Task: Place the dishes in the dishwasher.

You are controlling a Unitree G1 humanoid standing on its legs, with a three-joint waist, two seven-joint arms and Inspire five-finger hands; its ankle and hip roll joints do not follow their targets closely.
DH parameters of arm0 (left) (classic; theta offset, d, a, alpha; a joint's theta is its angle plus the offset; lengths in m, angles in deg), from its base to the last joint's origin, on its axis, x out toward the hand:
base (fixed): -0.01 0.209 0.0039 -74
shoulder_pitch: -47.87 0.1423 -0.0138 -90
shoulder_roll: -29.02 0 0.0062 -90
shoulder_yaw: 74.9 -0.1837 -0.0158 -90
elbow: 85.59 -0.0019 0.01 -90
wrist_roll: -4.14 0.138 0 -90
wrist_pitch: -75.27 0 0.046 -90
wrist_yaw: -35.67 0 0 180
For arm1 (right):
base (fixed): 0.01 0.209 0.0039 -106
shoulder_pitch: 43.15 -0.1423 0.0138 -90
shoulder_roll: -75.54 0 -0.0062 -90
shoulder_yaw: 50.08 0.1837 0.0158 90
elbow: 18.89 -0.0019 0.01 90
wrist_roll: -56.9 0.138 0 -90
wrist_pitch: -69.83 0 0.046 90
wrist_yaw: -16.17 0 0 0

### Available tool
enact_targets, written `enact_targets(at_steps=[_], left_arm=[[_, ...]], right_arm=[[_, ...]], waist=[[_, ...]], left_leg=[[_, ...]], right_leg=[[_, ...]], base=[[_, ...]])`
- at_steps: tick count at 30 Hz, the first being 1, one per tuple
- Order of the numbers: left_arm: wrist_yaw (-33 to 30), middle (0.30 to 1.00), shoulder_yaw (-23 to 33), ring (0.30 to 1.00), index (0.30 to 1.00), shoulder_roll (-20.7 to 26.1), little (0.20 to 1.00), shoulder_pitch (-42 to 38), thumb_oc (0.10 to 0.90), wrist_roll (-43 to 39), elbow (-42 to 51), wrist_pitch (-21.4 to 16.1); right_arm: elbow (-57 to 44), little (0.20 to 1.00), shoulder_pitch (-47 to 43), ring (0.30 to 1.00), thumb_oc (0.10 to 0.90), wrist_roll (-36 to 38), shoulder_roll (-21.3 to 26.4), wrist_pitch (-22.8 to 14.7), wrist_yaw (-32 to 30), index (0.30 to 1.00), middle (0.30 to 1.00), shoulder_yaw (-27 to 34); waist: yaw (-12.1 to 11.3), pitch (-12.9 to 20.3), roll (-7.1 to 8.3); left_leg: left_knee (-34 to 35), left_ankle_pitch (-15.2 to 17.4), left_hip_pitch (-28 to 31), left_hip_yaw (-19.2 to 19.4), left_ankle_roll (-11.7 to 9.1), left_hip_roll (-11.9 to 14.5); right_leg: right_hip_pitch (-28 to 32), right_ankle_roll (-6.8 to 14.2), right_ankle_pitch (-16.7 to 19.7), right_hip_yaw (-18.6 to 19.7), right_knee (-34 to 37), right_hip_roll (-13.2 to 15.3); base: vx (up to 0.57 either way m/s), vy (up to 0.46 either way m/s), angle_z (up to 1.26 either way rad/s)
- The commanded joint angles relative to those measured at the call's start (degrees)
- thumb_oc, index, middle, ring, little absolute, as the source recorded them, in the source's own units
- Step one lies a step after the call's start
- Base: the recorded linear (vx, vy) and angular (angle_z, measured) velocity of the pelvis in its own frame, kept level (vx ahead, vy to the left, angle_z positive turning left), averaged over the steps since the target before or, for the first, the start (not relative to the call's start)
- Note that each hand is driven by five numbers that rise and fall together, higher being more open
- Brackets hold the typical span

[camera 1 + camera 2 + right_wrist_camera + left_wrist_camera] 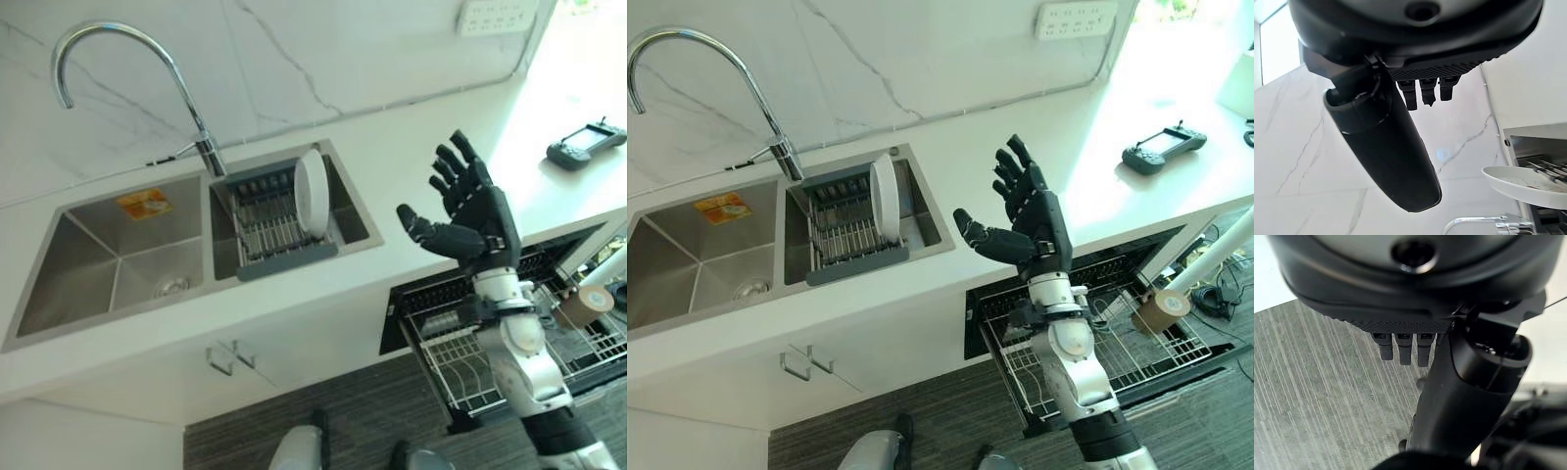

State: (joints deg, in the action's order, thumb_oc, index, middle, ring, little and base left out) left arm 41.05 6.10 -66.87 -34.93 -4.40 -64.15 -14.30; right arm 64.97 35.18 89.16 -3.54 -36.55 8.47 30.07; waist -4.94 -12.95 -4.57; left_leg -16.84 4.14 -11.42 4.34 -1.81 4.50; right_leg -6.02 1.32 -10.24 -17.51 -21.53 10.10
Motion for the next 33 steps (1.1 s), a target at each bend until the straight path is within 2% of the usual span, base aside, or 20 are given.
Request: enact_targets(at_steps=[1, 7, 19, 25, 29, 33], left_arm=[[-1.0, 0.900, 0.0, 0.900, 0.900, 2.3, 0.900, -0.1, 0.800, -1.9, 0.7, 0.5], [-1.1, 0.900, -1.3, 0.900, 0.900, 1.9, 0.900, -0.6, 0.800, -0.6, -0.6, -2.2], [-1.0, 0.900, -4.3, 0.900, 0.900, 2.2, 0.900, -0.3, 0.800, 0.3, 0.3, -1.7], [0.9, 0.900, -4.9, 0.900, 0.900, 3.0, 0.900, 0.0, 0.800, 0.8, 0.3, -1.5], [1.4, 0.900, -6.1, 0.900, 0.900, 3.0, 0.900, 0.3, 0.800, 1.6, 0.5, -2.5], [0.8, 0.900, -6.2, 0.900, 0.900, 3.0, 0.900, 1.1, 0.800, 2.5, 0.8, -1.8]], right_arm=[[-5.3, 0.900, -6.5, 0.900, 0.800, 0.5, -0.9, -5.0, 0.1, 0.900, 0.900, 2.2], [-3.8, 0.900, -9.7, 0.900, 0.800, -0.7, -1.7, -2.4, -2.7, 0.900, 0.900, 0.8], [2.3, 0.900, -13.9, 0.900, 0.800, 0.2, -2.4, -0.8, -8.0, 0.900, 0.900, 0.5], [7.1, 0.900, -18.7, 0.900, 0.800, 2.0, -3.3, 2.2, -8.9, 0.900, 0.900, -0.2], [9.8, 0.900, -20.1, 0.900, 0.800, 2.4, -4.1, 2.0, -9.3, 0.900, 0.900, -0.9], [10.7, 0.900, -20.3, 0.900, 0.800, 2.8, -5.0, 3.0, -9.5, 0.900, 0.900, -1.3]], waist=[[-1.2, 1.6, 1.46], [-2.2, 2.0, 2.18], [-3.8, 1.7, 2.51], [-5.2, 1.0, 2.05], [-5.9, 0.8, 2.08], [-6.6, 1.2, 2.52]], left_leg=[[-0.4, 8.3, 3.3, -1.3, 0.5, -1.3], [-0.4, 9.1, 3.7, -1.5, 1.4, -1.7], [-0.4, 8.9, 3.5, -2.3, 1.4, -1.7], [-0.4, 8.1, 2.8, -3.9, 1.0, -2.1], [-0.4, 7.9, 2.4, -4.6, 0.9, -2.4], [-0.4, 7.9, 2.7, -4.8, 0.8, -2.3]], right_leg=[[5.1, 2.6, -5.2, -1.1, 4.3, -0.6], [5.2, 3.1, -5.0, -1.6, 4.3, 0.0], [5.5, 3.1, -5.0, -2.5, 4.3, 0.5], [5.6, 2.9, -5.0, -3.6, 4.3, 1.0], [5.7, 2.9, -5.1, -4.0, 4.3, 1.1], [6.3, 2.8, -5.3, -4.5, 4.3, 1.1]], base=[[0.07, 0.042, -0.12], [0.06, 0.036, 0.05], [0.05, -0.009, 0.02], [0.08, 0.025, 0.12], [0.07, 0.038, 0.11], [0.06, 0.013, 0.13]])
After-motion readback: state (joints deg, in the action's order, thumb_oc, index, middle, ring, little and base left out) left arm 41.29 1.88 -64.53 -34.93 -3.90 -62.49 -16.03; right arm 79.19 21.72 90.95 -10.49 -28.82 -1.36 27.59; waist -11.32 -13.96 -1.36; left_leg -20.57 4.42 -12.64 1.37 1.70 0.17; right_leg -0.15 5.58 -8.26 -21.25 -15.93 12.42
